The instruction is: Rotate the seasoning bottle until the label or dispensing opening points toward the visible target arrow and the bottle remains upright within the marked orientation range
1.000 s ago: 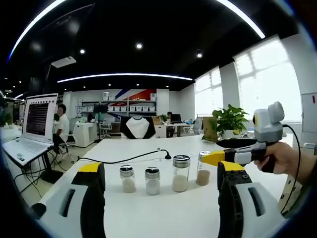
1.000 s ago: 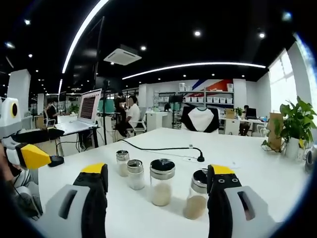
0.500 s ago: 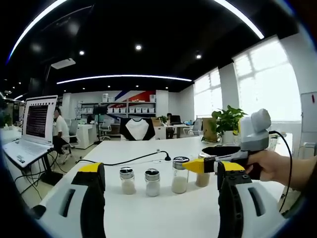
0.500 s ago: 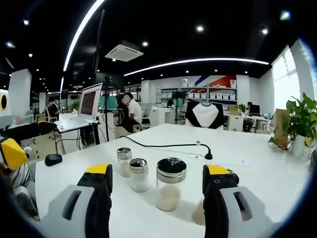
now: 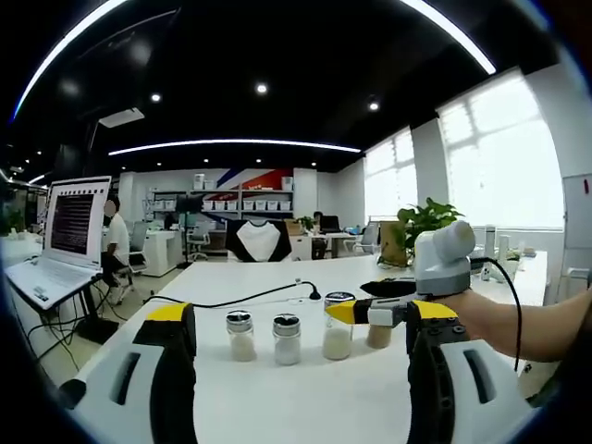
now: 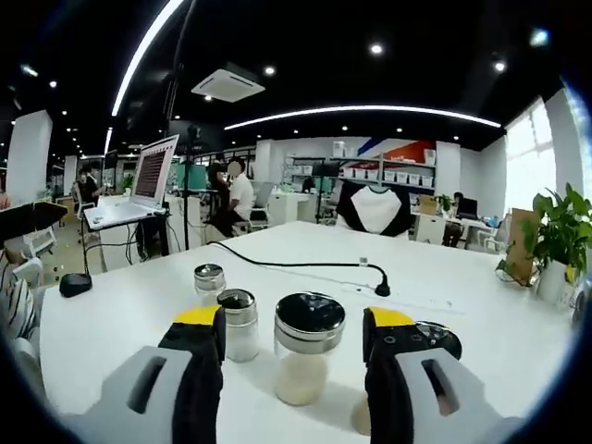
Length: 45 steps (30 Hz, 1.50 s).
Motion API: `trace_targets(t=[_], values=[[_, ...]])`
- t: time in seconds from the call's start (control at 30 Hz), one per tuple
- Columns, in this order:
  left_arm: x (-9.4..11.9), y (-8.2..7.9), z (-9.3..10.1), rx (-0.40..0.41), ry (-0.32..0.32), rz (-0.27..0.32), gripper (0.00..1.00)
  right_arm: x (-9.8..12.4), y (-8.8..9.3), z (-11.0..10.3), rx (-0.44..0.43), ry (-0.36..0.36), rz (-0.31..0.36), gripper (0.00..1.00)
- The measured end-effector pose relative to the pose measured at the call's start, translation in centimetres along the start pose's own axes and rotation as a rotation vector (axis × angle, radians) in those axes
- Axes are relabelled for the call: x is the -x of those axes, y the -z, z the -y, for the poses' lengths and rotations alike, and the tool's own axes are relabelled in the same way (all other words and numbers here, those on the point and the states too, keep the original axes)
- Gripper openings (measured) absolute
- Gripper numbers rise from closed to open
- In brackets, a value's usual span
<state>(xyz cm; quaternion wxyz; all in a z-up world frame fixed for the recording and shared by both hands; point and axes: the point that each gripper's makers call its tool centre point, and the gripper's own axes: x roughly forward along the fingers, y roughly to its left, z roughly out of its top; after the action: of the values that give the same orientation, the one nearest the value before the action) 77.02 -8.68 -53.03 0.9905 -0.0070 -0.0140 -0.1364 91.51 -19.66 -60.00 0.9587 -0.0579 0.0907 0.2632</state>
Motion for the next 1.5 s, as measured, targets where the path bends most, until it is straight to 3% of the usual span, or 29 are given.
trace_targets(t=[0.6, 0.93, 0.97, 1.5], values=[[-0.3, 0.2, 0.1, -0.004, 0.007, -0.013, 1.00, -3.3, 3.1, 1.2, -0.101, 0.082, -0.076, 0.52], [-0.4, 0.5, -0.2, -0.001, 0.003, -0.022, 0.99, -4.1, 3.8, 1.5, -0.097, 0.099, -0.100, 0.41], [-0.4, 0.5, -0.2, -0.003, 0.002, -0.022, 0.99, -4.1, 3.7, 1.4, -0.066, 0.084, -0.101, 0.41], [-0.4, 0.6, -0.5, 0.004, -0.002, -0.028, 0.99, -4.2, 3.6, 1.3, -0.057, 0.071, -0.076, 0.40]])
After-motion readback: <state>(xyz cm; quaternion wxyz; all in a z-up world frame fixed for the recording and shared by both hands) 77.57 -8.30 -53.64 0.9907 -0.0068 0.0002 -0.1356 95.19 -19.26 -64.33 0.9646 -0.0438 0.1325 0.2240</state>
